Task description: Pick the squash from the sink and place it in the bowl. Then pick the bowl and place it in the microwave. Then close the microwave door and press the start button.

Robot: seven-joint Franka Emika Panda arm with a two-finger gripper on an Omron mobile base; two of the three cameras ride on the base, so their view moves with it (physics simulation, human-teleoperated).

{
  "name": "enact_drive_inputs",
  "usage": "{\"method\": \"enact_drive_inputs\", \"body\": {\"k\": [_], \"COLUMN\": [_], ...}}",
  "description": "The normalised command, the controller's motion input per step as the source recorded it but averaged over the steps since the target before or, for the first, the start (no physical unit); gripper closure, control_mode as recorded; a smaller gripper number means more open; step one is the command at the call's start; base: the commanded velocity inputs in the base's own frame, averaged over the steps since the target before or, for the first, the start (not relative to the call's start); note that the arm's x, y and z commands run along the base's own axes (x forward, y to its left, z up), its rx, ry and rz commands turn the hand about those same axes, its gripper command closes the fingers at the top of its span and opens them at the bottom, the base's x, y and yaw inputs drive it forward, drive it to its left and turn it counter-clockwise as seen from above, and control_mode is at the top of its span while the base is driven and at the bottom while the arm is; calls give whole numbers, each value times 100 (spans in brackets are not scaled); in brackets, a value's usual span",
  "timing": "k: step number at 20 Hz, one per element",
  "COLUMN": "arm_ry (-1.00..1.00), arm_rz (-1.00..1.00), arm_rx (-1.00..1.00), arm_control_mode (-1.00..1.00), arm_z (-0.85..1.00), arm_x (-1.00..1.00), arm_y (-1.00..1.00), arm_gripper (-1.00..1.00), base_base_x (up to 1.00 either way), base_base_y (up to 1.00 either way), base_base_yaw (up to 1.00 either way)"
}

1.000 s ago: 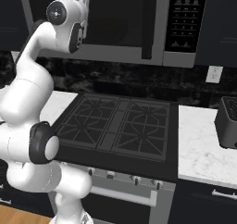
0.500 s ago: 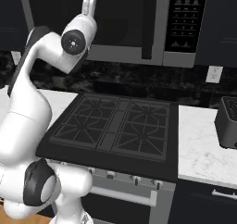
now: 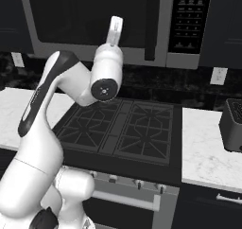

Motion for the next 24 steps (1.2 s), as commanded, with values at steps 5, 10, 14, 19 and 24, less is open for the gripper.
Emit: {"method": "enact_drive_inputs", "body": {"k": [5, 10, 14, 19, 24], "arm_ry": [9, 21, 15, 1, 6], "arm_rz": [0, 1, 8, 13, 12], "arm_rx": [4, 0, 0, 0, 0], "arm_control_mode": [-100, -100, -100, -100, -100], "arm_z": [-15, -30, -21, -2, -8], "arm_x": [-50, -14, 2, 16, 51], "arm_y": [-85, -75, -72, -68, -45], "arm_gripper": [-100, -100, -100, -100, -100], "base_base_x": [0, 0, 0, 0, 0], "base_base_y": [0, 0, 0, 0, 0], "base_base_yaw": [0, 0, 0, 0, 0]}}
